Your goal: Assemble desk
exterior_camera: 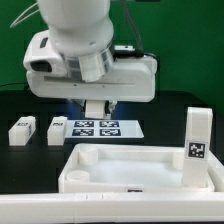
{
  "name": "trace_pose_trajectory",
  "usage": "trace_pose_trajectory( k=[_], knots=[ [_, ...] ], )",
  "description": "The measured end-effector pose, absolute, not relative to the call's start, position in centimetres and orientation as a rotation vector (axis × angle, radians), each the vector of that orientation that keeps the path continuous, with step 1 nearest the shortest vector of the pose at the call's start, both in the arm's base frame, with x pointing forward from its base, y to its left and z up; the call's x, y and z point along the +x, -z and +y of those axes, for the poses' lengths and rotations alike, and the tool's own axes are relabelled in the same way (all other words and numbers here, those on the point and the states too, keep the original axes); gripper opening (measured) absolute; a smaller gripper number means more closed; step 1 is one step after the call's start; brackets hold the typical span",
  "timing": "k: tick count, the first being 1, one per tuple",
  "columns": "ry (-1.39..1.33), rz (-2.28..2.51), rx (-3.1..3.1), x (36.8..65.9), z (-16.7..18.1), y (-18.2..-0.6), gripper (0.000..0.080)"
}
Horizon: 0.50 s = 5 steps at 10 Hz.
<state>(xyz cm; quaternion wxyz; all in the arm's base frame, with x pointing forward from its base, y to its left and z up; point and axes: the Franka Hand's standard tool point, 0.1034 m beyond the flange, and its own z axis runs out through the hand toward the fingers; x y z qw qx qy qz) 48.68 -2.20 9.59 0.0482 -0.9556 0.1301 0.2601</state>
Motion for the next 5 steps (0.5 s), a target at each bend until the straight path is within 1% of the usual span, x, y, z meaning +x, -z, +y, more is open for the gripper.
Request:
trace_pose_trajectory(
  k=[2, 3, 4, 5],
  knots=[
    [-0.505, 0.423, -2.950, 54.5, -3.8, -13.9, 0.0289],
    [-0.354, 0.406, -2.979, 55.9, -5.0, -14.9, 0.0289],
    [-0.185, 0.411, -3.007, 56.3, -5.6, -15.0, 0.0289],
    [-0.093, 0.414, -3.019, 55.9, -5.2, -14.8, 0.0289]
  ],
)
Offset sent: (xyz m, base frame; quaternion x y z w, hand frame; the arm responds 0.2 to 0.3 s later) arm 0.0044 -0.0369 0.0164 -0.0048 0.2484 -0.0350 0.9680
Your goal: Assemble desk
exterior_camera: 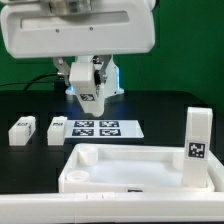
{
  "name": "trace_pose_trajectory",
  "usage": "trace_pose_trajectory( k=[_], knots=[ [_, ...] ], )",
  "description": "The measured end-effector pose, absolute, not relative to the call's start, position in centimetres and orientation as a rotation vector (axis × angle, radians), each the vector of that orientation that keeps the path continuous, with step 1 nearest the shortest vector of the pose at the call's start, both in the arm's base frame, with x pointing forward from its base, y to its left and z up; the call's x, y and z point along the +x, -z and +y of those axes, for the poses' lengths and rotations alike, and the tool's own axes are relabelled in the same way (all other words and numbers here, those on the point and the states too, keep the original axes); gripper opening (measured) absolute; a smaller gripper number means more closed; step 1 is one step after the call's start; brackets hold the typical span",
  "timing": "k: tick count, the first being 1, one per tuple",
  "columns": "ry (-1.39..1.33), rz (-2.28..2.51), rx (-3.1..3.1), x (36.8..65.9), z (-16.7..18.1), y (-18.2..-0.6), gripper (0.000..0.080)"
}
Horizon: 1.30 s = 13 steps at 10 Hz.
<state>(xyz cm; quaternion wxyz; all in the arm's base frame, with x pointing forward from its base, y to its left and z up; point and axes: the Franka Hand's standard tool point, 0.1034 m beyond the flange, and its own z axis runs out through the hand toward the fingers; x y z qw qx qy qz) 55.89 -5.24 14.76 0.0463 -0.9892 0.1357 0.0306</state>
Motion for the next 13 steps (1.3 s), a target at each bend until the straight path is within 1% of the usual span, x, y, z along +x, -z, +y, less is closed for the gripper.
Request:
trace_pose_trajectory(
  k=[3, 5, 6, 7, 8, 10, 11, 13],
  knots=[
    [0.235, 0.411, -3.059, 56.9, -5.4, -14.8, 0.0290],
    [0.437, 0.390, -3.054, 59.4, -4.3, -16.7, 0.0291],
    [0.658, 0.379, -3.043, 61.0, -4.3, -17.8, 0.0291],
    [0.837, 0.382, -3.033, 60.2, -4.6, -17.2, 0.0291],
    [0.898, 0.378, -3.032, 59.7, -4.7, -16.8, 0.0291],
    [1.092, 0.360, -3.014, 60.0, -5.3, -17.0, 0.0291],
    [1.059, 0.360, -3.033, 59.4, -5.7, -16.2, 0.0291],
    [1.043, 0.357, -3.026, 60.0, -5.3, -16.7, 0.0291]
  ],
)
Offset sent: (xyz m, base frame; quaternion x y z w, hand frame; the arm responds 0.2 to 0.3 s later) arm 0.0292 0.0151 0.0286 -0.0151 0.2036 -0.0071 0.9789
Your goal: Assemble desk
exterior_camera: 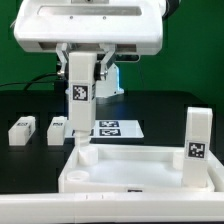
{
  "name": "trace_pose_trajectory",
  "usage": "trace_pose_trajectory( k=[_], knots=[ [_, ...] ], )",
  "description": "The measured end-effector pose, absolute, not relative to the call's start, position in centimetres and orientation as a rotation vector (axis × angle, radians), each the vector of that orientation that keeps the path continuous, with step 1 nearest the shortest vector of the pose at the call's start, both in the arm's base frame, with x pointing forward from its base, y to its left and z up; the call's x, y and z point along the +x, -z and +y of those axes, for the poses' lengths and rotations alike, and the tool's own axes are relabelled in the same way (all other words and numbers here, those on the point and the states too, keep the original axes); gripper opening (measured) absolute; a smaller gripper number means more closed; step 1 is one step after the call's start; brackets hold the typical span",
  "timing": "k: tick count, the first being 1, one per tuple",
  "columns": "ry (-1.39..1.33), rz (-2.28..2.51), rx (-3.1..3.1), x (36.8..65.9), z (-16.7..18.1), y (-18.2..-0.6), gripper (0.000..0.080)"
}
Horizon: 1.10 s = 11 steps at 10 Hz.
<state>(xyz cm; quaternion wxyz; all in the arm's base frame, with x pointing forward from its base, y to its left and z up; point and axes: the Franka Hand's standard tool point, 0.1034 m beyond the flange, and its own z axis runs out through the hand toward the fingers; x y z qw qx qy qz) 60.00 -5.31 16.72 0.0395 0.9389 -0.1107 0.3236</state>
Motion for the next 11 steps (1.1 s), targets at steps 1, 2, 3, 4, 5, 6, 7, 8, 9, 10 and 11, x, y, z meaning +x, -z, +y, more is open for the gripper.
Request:
trace_pose_trajectory(
  k=[1, 2, 3, 4, 5, 6, 7, 8, 9, 10, 11],
  knots=[
    [-0.979, -0.337, 2.882, 60.5, -5.4, -16.5, 0.0291],
    [-0.980, -0.332, 2.874, 61.3, -5.6, -16.1, 0.0291],
    [-0.977, -0.327, 2.868, 61.7, -5.8, -15.4, 0.0291],
    [-0.968, -0.325, 2.863, 61.7, -6.0, -14.6, 0.0291],
    [-0.964, -0.319, 2.856, 61.6, -6.1, -13.9, 0.0291],
    [-0.957, -0.315, 2.852, 61.3, -6.2, -13.2, 0.0291],
    [-0.950, -0.310, 2.852, 61.1, -6.1, -12.7, 0.0291],
    [-0.944, -0.308, 2.854, 61.0, -6.0, -12.5, 0.0291],
    [-0.939, -0.304, 2.856, 61.0, -5.9, -12.2, 0.0291],
    [-0.940, -0.300, 2.856, 60.9, -5.8, -12.1, 0.0291],
    [-0.933, -0.295, 2.860, 60.8, -5.5, -11.8, 0.0291]
  ],
)
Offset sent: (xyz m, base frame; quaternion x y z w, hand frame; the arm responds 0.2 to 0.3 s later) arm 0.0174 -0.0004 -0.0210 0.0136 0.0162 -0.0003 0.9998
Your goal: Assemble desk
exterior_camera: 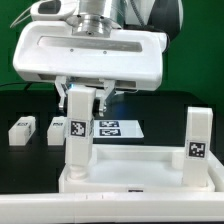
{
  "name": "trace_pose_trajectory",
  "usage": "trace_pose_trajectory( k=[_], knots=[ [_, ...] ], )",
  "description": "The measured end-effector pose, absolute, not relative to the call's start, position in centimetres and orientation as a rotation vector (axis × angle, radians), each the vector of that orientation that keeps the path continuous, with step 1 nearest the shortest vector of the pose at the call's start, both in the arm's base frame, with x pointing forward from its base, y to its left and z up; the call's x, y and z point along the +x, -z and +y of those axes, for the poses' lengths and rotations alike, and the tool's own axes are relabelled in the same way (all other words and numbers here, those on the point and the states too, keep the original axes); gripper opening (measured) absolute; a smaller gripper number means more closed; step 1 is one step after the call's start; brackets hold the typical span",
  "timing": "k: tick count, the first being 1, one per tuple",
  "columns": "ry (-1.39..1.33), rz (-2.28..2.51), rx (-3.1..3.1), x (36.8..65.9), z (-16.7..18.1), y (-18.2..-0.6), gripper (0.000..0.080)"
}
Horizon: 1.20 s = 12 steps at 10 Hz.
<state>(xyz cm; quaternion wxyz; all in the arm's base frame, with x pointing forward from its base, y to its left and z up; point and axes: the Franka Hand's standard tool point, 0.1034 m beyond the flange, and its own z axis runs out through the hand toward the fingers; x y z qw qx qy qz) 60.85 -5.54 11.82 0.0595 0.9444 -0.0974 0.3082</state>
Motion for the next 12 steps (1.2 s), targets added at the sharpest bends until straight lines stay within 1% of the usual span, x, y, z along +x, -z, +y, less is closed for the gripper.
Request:
trace_pose_trajectory(
  k=[2, 5, 10, 11, 12],
  knots=[
    [-0.926, -0.293, 2.861, 60.7, -5.5, -11.5, 0.0291],
    [-0.908, -0.287, 2.857, 60.3, -5.7, -10.4, 0.0291],
    [-0.911, -0.296, 2.855, 60.4, -5.7, -10.3, 0.0291],
    [-0.911, -0.298, 2.855, 60.4, -5.7, -10.3, 0.0452],
    [-0.911, -0.302, 2.854, 60.4, -5.7, -10.2, 0.0452]
  ],
)
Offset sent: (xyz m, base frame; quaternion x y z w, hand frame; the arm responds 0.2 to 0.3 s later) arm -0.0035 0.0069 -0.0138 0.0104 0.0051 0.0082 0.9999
